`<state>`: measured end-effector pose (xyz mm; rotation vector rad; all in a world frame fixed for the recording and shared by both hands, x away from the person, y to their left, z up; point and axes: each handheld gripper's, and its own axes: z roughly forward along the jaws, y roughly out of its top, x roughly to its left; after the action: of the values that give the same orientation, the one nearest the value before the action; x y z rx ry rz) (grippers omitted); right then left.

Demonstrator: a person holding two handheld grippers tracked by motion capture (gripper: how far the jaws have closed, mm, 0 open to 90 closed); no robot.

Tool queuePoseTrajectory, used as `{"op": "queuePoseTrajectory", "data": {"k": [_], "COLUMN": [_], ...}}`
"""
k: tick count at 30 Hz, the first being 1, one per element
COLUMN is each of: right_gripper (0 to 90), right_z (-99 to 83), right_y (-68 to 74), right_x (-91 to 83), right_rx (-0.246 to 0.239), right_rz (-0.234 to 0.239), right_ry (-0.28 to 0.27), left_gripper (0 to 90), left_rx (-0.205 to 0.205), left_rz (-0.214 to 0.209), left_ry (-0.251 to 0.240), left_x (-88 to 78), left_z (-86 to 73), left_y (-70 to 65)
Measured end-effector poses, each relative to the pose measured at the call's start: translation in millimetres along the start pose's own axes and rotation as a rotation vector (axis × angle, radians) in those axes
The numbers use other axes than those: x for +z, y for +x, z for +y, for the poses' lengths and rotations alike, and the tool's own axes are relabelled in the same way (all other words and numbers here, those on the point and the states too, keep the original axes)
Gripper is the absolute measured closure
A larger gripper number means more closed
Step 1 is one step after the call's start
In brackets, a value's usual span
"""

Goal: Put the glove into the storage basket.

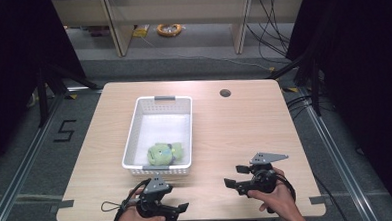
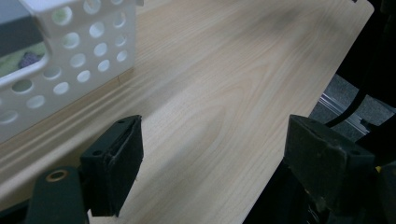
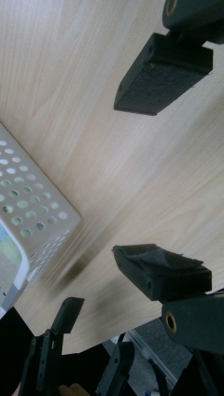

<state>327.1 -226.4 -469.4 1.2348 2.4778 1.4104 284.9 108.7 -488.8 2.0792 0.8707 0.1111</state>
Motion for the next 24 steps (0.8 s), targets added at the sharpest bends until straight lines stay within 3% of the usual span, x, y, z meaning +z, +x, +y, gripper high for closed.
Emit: {"op": "queuePoseTrajectory", "data": {"k": [1,2,3,4,5,7,8,10,12,13,14,16,17,18,19,21,22,23,24], "right_gripper": [25.6,25.5,25.3,25.1,25.1,24.2,24.0,22.4,20.2,17.4,15.0,15.6,15.7,15.6,15.6,15.6,15.6,15.6,15.6], "right_z": [-1.0,-2.6,-4.3,-5.7,-7.3,-11.2,-13.4,-17.5,-20.9,-23.2,-24.9,-28.7,-30.0,-31.4,-33.5,-37.3,-38.6,-40.5,-42.3], "right_y": [0.8,-0.2,3.8,1.3,1.9,4.2,7.8,6.5,9.7,8.6,9.1,11.2,8.2,8.4,8.9,11.7,10.2,10.5,11.7], "right_x": [0.0,-0.2,-2.1,-1.9,-2.0,-4.0,-3.8,-4.9,-6.9,-7.3,-8.4,-9.6,-9.5,-10.4,-10.4,-11.8,-13.1,-13.3,-14.1], "right_rx": [-0.003,-0.039,0.002,-0.048,-0.043,-0.043,-0.005,-0.060,-0.034,-0.052,-0.038,-0.017,-0.056,-0.064,-0.064,-0.044,-0.070,-0.073,-0.067], "right_rz": [0.005,-0.011,-0.001,-0.011,0.009,-0.011,0.005,-0.017,-0.012,-0.020,-0.024,-0.028,-0.026,-0.030,-0.030,-0.036,-0.057,-0.051,-0.051], "right_ry": [0.001,-0.010,0.004,-0.016,-0.011,-0.010,-0.013,-0.013,-0.005,-0.019,-0.014,-0.009,-0.014,-0.005,-0.011,-0.004,0.003,0.004,0.011], "left_gripper": [19.1,19.1,19.2,19.0,18.8,17.5,17.4,17.0,16.8,16.6,16.4,15.5,15.5,15.5,15.5,15.5,15.5,15.5,15.5], "left_rx": [-0.024,-0.026,-0.007,-0.006,-0.004,-0.016,-0.029,-0.008,-0.004,0.001,0.012,0.008,-0.008,0.017,0.015,0.018,0.068,0.029,0.051], "left_rz": [0.007,0.005,0.007,-0.003,-0.003,-0.023,-0.020,-0.031,-0.025,-0.027,-0.025,-0.015,-0.018,-0.023,-0.017,-0.005,0.010,0.009,0.006], "left_ry": [-0.015,-0.015,-0.003,-0.010,-0.013,-0.034,-0.042,-0.055,-0.056,-0.054,-0.047,-0.054,-0.040,-0.019,-0.047,-0.060,-0.026,-0.042,-0.047], "left_x": [1.5,1.7,1.0,1.1,1.3,1.6,2.0,0.8,0.1,0.1,-0.3,1.4,1.1,-0.7,0.3,0.2,-3.0,-2.2,-2.9], "left_z": [-1.7,-2.4,-3.2,-4.1,-4.9,-6.4,-7.9,-9.1,-11.0,-12.1,-13.1,-15.7,-16.8,-16.9,-18.2,-19.9,-19.8,-21.0,-21.4], "left_y": [-2.2,-2.7,-1.6,-2.4,-2.1,-4.4,-5.8,-6.0,-6.4,-6.8,-6.9,-8.5,-9.0,-7.4,-8.9,-9.9,-7.8,-11.1,-11.4]}}
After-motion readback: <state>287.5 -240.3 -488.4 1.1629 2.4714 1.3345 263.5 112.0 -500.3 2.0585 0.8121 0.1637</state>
